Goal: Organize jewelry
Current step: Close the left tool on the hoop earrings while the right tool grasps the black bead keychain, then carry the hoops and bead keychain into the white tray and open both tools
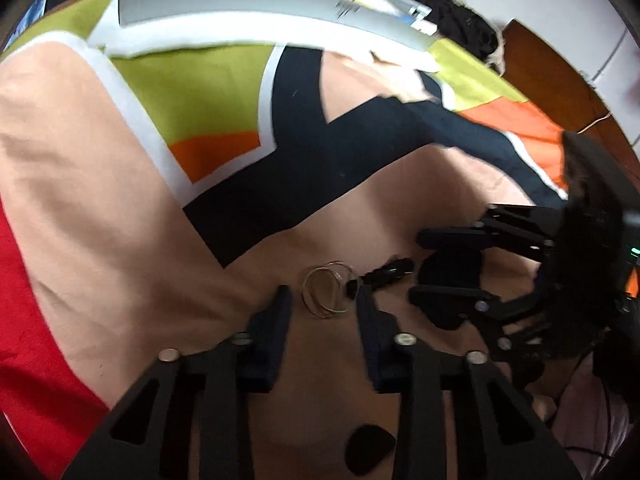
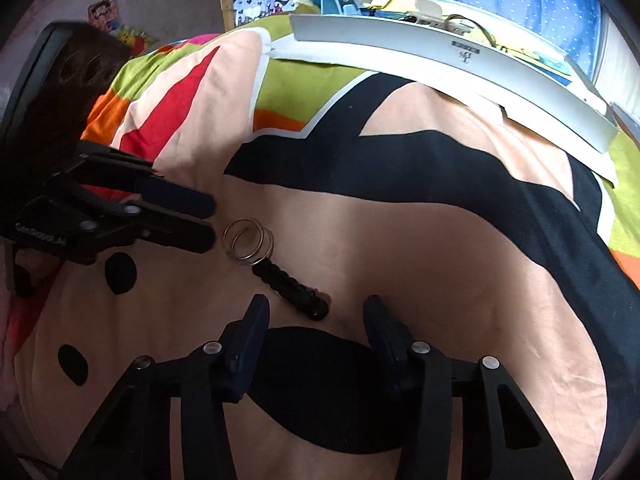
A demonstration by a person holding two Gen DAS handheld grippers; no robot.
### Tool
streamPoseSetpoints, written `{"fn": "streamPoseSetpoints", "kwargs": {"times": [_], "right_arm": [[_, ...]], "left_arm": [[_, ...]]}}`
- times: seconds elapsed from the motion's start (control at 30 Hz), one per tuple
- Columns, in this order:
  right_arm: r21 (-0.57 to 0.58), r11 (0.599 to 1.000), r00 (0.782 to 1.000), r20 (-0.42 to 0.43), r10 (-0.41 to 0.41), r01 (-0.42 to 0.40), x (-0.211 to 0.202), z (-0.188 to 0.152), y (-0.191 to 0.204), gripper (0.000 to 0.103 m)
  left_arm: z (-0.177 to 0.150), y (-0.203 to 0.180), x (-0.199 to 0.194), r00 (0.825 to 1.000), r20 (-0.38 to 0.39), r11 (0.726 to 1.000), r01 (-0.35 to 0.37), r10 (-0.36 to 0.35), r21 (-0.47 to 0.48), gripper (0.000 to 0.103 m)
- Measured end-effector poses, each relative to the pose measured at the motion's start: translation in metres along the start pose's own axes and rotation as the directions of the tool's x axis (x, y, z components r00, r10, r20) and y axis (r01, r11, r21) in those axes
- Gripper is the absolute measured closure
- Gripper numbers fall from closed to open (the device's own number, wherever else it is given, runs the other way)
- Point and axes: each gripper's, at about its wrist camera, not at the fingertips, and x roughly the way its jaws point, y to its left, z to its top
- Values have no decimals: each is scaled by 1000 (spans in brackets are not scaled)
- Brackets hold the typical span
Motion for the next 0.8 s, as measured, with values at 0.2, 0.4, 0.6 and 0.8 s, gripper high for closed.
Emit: {"fn": "streamPoseSetpoints", "kwargs": {"times": [0.2, 0.4, 0.6, 0.8], "right_arm": [[-10, 1000, 1000, -19, -5, 5, 8, -1, 1, 63], [-36, 999, 1000, -22, -23, 22, 14, 3, 5, 63], [-71, 997, 999, -39, -30, 27, 19, 2, 10, 82], [-58, 997, 997, -50, -50, 47, 21, 1, 14, 83]], "left_arm": [[2, 2, 7, 1000, -11, 1000, -25, 25, 5, 89], [2, 10, 10, 999, -18, 999, -38, 37, -33, 100], [2, 7, 10, 999, -16, 998, -49, 48, -28, 102], [0, 2, 7, 997, -10, 997, -72, 71, -20, 102]]}}
